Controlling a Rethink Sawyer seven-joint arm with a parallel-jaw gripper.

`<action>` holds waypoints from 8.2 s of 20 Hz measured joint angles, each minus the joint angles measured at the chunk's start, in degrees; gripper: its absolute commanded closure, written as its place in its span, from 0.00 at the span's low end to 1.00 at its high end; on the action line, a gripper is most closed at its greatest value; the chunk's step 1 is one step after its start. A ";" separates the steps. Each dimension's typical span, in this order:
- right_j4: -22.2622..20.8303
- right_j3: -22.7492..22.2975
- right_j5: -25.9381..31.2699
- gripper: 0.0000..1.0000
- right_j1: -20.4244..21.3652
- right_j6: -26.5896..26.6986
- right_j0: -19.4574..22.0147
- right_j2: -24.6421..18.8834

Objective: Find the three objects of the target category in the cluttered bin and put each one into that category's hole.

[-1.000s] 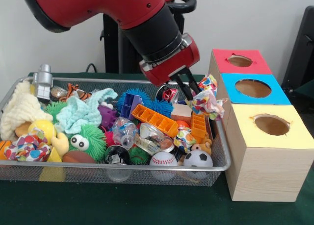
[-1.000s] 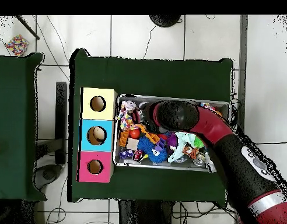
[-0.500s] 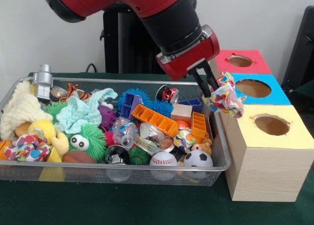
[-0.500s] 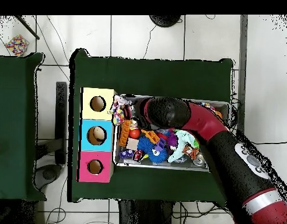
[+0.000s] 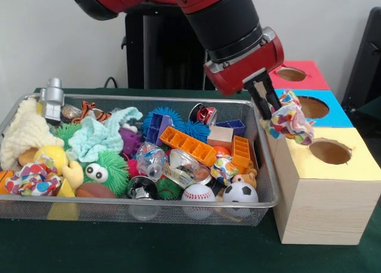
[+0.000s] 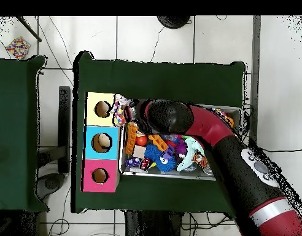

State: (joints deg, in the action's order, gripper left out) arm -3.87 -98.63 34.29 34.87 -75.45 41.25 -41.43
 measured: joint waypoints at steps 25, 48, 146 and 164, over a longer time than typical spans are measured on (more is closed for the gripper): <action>1.18 0.27 -4.27 1.00 -0.41 0.00 -8.48 1.22; 0.87 2.91 -8.52 1.00 -2.20 0.00 -9.87 6.58; 4.77 2.93 -11.22 1.00 -4.24 0.00 -12.39 7.77; 7.21 3.47 -6.77 1.00 -4.32 0.00 -15.97 12.72</action>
State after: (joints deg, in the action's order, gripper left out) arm 3.35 -95.16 27.52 30.55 -75.45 25.28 -28.71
